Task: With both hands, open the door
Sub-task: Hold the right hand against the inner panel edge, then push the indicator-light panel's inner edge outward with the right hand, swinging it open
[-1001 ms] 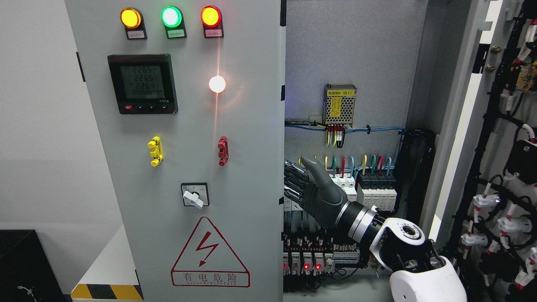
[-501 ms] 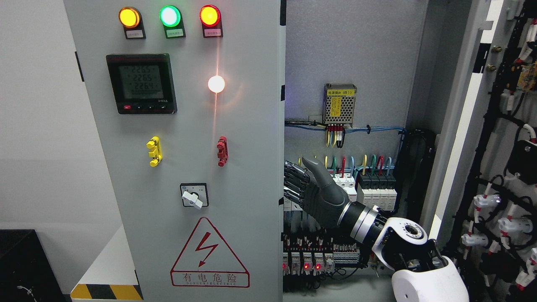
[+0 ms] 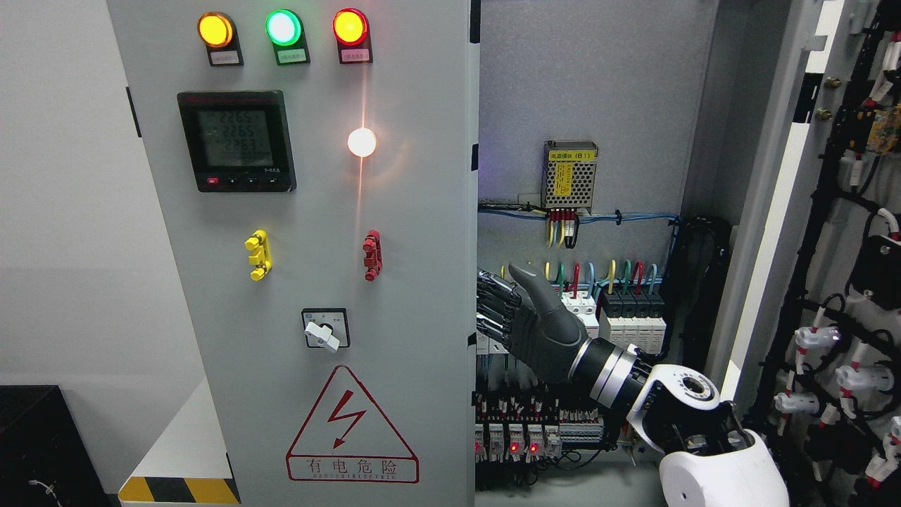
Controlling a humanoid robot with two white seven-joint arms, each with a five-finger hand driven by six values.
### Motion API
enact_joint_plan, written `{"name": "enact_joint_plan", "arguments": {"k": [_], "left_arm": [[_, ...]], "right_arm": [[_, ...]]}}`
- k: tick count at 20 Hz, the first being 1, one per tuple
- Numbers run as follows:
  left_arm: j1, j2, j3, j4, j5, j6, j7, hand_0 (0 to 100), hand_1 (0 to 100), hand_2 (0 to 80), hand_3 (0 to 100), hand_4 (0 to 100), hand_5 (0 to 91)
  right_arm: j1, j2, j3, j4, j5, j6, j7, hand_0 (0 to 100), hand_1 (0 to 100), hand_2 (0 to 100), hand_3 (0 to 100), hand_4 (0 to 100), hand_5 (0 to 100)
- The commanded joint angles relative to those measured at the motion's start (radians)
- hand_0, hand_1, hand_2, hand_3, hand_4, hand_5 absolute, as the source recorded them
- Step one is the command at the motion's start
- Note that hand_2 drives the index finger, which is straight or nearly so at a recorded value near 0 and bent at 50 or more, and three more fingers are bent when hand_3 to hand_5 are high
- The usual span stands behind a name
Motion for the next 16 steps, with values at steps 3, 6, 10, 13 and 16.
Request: {"name": "enact_joint_plan", "arguments": {"k": [3, 6, 10, 13, 16], "left_arm": [[0.031, -0.016, -0.001, -0.035, 0.000, -0.001, -0.001, 0, 0, 0.0, 0, 0, 0.0], [0.029, -0.016, -0.003, -0.035, 0.000, -0.001, -0.001, 0, 0, 0.0, 0, 0, 0.0], [0.029, -0.018, -0.003, -0.037, 0.003, -0.001, -0.001, 0, 0, 0.0, 0, 0, 0.0], [0.028, -0.018, -0.003, -0.037, 0.002, -0.001, -0.001, 0, 0, 0.0, 0, 0, 0.0], [0.028, -0.018, -0.003, -0.037, 0.002, -0.001, -0.001, 0, 0, 0.0, 0, 0, 0.0]], "right_arm": [[-0.001, 0.002, 0.028, 0.003, 0.000, -0.003, 0.011, 19, 0, 0, 0, 0, 0], [-0.003, 0.000, 0.028, 0.003, 0.000, -0.004, 0.011, 19, 0, 0, 0, 0, 0], [-0.010, 0.002, 0.027, 0.000, 0.000, -0.009, 0.011, 19, 0, 0, 0, 0, 0], [-0.015, 0.002, 0.027, 0.001, -0.001, -0.009, 0.011, 19, 0, 0, 0, 0, 0], [-0.012, -0.003, 0.025, -0.002, -0.001, -0.009, 0.011, 19, 0, 0, 0, 0, 0]]}}
